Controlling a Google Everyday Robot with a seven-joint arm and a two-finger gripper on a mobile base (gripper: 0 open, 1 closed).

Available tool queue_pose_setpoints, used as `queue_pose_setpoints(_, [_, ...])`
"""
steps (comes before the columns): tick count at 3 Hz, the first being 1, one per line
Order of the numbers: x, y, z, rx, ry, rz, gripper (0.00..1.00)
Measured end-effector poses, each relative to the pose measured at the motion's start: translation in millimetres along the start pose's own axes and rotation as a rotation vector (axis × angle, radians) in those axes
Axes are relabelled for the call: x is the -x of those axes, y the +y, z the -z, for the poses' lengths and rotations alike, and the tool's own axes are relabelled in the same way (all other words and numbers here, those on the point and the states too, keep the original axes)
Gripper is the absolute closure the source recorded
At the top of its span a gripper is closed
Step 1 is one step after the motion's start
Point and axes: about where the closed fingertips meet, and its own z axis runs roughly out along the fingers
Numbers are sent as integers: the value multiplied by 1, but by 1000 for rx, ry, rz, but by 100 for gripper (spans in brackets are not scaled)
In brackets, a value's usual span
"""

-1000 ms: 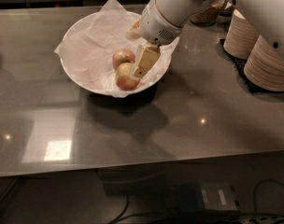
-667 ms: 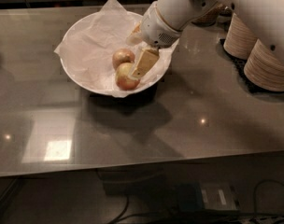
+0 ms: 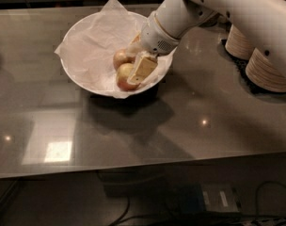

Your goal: Pick apple from white bowl

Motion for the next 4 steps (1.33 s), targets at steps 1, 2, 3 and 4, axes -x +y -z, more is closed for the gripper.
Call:
queue_pose_setpoints(1, [-1,3,-11,28,13,4,40])
queue_pose_setpoints(2, [-2,5,-27,64,60,28,40])
queue_pose_setpoints(3, [-6,6,-35,81,85,37,40])
queue_pose_setpoints(4, [-15,7,-49,107,128,43,43])
